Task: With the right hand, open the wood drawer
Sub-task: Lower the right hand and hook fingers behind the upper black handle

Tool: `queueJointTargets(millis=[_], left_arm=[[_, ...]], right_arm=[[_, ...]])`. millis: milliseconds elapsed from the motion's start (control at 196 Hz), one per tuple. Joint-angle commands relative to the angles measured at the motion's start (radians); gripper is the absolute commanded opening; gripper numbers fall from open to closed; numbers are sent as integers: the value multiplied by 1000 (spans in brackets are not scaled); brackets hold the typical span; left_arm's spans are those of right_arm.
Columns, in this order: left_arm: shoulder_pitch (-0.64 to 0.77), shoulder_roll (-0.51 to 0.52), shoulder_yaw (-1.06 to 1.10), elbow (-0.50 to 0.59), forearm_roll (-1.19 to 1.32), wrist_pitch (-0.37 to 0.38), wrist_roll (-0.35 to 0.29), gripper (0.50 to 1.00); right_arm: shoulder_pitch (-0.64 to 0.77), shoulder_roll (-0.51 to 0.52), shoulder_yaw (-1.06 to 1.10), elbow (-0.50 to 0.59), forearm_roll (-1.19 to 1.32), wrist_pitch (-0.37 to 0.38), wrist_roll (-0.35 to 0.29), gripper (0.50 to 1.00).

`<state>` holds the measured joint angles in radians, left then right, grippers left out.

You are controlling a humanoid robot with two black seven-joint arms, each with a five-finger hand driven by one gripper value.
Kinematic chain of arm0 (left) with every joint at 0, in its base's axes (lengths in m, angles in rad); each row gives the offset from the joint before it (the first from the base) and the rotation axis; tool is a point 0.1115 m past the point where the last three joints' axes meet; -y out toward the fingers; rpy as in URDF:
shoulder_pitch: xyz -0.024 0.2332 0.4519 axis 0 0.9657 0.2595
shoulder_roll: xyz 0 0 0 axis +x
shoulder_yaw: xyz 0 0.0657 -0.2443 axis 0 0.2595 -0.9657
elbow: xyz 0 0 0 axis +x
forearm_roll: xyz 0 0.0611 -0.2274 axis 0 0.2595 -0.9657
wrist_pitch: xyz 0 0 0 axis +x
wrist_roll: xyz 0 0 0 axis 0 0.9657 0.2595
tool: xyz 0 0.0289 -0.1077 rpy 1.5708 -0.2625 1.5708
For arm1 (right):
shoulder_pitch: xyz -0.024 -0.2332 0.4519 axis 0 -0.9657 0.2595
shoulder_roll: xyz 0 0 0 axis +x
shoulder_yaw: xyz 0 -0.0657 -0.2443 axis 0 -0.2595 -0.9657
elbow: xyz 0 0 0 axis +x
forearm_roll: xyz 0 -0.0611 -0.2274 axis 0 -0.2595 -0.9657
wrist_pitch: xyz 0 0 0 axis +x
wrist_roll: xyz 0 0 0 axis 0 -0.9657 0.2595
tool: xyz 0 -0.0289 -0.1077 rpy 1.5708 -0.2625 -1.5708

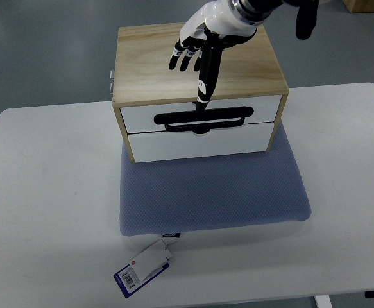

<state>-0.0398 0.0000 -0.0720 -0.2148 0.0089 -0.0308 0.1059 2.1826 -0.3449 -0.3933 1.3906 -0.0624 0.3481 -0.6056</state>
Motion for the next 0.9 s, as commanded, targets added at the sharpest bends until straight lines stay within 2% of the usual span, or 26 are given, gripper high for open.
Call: queueJointTargets(millis=[0,210,542,895], left_arm=[[0,0,0,2,-1,0,0,1000],[0,0,0,8,-1,0,1,1000],[0,0,0,8,-1,0,0,1000],[0,0,0,11,-3,0,0,1000]], right_arm=[[-6,30,7,11,22,-3,10,944],[-44,76,8,11,-20,-8,75,940],[-130,92,1,5,-120,-38,89,940],[-213,87,-1,-24,-169,-40,87,942]])
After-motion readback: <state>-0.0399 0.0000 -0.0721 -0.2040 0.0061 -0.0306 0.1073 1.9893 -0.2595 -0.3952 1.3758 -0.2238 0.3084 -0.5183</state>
